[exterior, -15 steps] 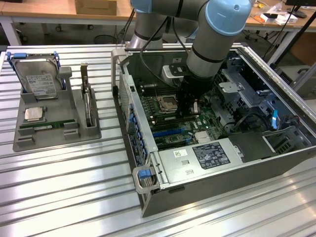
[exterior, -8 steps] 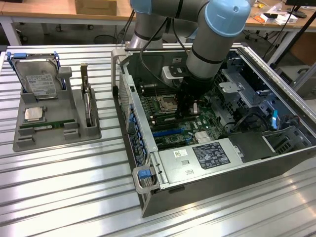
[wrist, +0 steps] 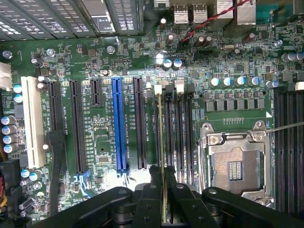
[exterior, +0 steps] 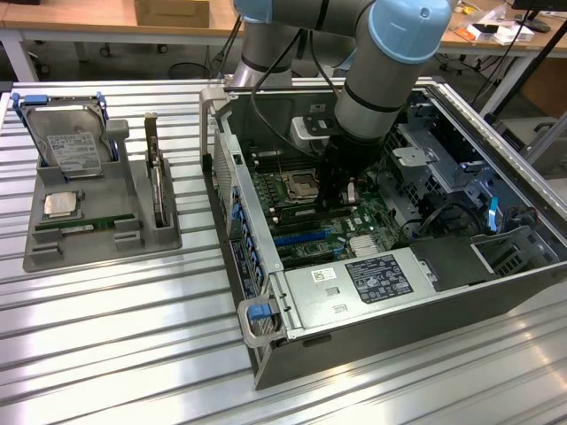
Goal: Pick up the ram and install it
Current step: 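Insert the ram into the slot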
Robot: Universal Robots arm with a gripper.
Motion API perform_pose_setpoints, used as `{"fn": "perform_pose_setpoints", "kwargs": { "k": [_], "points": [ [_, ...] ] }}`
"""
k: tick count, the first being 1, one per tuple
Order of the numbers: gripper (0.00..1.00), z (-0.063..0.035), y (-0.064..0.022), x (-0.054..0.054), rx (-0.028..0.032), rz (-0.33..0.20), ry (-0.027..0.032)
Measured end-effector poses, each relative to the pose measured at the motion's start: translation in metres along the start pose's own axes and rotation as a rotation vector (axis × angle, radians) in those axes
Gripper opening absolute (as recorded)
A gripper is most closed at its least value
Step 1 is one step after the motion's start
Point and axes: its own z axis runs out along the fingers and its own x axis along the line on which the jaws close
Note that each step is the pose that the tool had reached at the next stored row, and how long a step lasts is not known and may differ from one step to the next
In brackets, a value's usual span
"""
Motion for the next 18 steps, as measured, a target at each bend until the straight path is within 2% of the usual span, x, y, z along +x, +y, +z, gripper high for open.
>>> {"fn": "perform_pose_setpoints", "kwargs": {
  "k": [13,18],
  "points": [
    [0.14,0.0003,0.001,0.0001,-0.0004,-0.013,0.0003],
    [0.14,0.0022,0.0009,0.0001,-0.0003,-0.013,0.0027]
  ]
}}
